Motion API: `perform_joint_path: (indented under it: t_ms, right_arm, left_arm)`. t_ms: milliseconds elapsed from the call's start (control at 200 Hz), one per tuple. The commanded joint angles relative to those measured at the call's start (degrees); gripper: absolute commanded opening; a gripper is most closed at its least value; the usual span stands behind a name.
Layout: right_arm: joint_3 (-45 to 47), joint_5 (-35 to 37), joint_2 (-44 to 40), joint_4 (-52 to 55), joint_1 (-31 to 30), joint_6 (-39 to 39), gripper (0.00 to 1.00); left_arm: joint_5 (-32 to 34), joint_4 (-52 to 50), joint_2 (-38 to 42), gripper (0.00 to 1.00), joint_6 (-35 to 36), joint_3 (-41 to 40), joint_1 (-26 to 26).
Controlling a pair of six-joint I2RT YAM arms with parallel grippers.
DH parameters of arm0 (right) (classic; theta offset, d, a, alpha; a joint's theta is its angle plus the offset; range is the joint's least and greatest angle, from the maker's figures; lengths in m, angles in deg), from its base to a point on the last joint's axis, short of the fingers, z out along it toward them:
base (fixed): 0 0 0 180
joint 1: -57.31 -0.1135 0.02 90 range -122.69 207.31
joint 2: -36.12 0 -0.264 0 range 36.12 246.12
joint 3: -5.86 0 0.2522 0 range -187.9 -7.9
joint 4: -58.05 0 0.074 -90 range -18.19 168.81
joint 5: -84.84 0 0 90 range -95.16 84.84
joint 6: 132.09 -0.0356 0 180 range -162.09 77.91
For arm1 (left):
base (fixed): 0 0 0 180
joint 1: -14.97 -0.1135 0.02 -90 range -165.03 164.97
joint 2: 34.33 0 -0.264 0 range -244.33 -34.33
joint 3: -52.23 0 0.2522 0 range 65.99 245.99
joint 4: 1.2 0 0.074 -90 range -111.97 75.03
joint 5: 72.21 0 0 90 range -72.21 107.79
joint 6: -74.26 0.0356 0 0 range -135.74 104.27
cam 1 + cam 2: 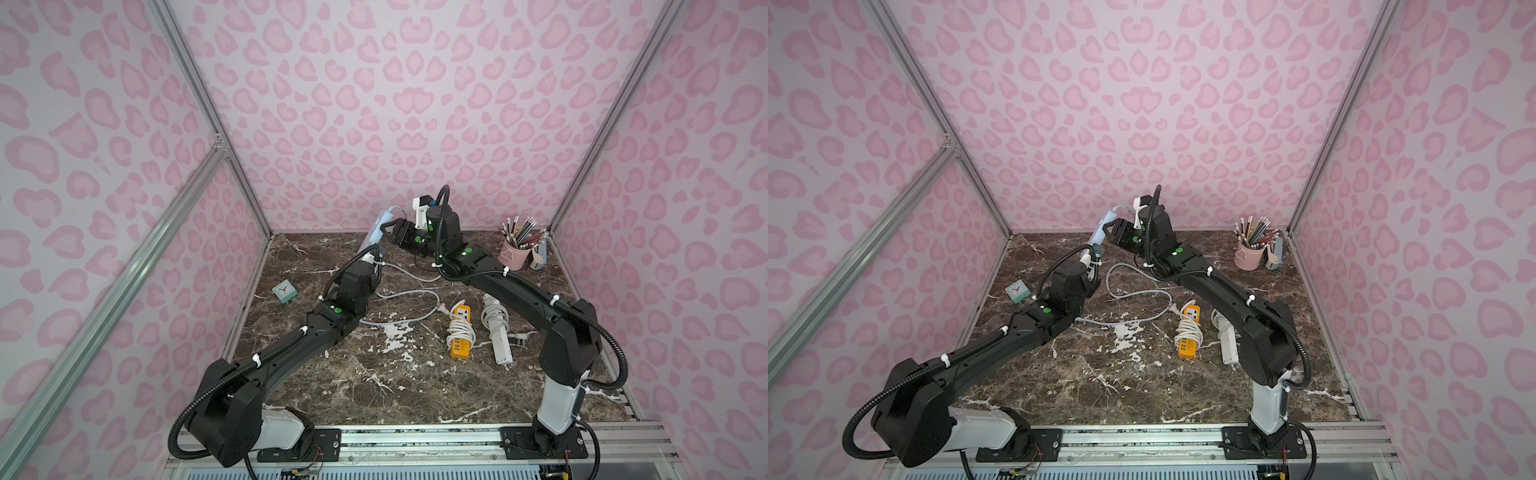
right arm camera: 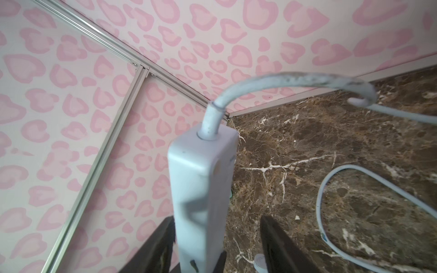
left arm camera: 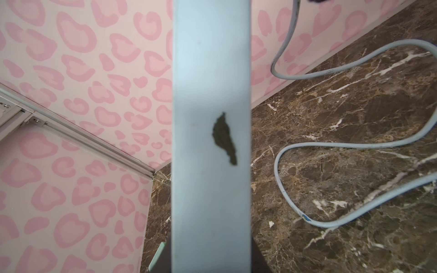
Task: Wrap the cord around the power strip
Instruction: Adjust the power strip.
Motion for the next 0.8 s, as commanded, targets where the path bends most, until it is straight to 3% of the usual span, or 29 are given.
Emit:
perform_joint_path:
  t_ms: [0,205,380,580,700,795]
  right_arm:
    - [-1.72,0.31,0.45,-6.12,-0.25,-5.33,0.62]
    - [-7.91,3.0,5.46,0.86,-0.13,-6.38,0.61]
    - [-13.74,2.92,10.57,4.02,0.69,-6.26,0.49]
    - [-8.54,2.49,9.09,-4.79,2.14,-3.33,0.13]
    - [0.49,1.39,4.99,-17.54,4.13,3.82,0.05]
    - [6.19,-3.86,2.62,-26.76,6.75,7.88,0.01]
  left_arm:
    - [1.18,5.52,-0.68,0.08,-1.02,-0.05,1.02]
    - [2.98,7.24,-0.79,0.08,-0.45,-0.33,3.23]
    - [3.74,7.15,-0.13,0.12,0.23,0.15,4.48]
    - [-1.01,-0.23,1.72,0.45,-3.26,3.12,4.9]
    - [-10.81,-11.05,4.7,0.57,-9.26,7.51,4.84]
    - [-18.1,-17.27,7.78,0.64,-15.77,10.18,3.77]
